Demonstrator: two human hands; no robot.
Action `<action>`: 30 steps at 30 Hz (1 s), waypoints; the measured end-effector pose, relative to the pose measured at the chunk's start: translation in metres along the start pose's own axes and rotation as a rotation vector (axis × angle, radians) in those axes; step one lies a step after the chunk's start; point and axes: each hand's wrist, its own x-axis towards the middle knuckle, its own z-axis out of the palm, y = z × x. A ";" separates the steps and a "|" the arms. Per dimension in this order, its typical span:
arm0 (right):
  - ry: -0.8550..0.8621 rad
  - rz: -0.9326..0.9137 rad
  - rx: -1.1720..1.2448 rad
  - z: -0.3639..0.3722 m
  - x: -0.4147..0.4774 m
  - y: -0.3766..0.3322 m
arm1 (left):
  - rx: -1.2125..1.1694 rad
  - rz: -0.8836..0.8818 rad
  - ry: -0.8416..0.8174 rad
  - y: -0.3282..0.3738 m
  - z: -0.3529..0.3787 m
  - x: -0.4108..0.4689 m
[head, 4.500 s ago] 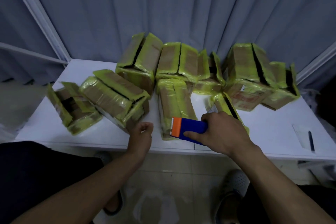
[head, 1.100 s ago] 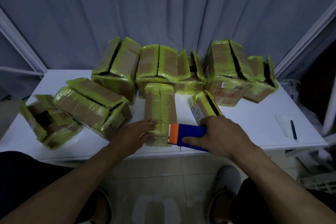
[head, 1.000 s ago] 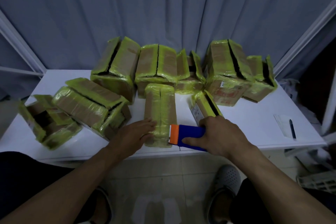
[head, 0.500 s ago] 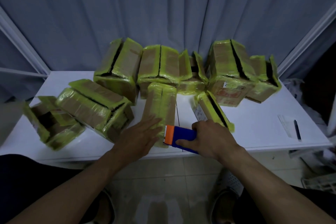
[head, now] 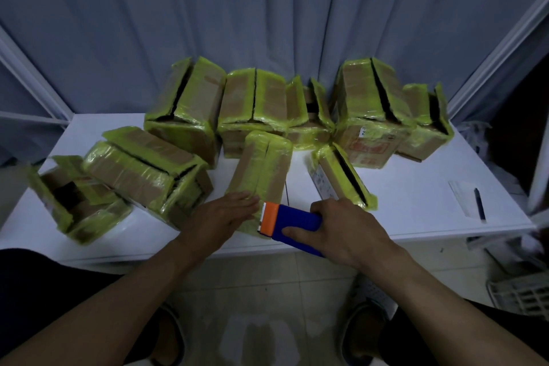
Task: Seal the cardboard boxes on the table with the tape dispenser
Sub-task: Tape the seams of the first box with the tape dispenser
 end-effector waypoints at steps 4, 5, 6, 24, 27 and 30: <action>0.011 0.047 0.014 -0.011 -0.012 0.013 | -0.015 -0.004 0.018 -0.003 -0.001 0.002; 0.010 0.054 0.019 -0.013 -0.015 0.016 | -0.020 -0.006 0.013 -0.003 -0.002 0.003; 0.005 0.062 0.019 -0.014 -0.018 0.019 | -0.019 -0.003 0.006 -0.002 -0.003 0.003; -0.016 0.134 0.006 0.008 -0.025 0.050 | 0.345 -0.058 -0.110 0.035 -0.009 0.015; -0.033 0.146 -0.028 0.015 -0.019 0.050 | 0.315 -0.111 -0.039 0.041 -0.007 0.018; -0.051 0.170 -0.056 0.025 -0.008 0.046 | 0.344 -0.127 0.000 0.043 -0.002 0.020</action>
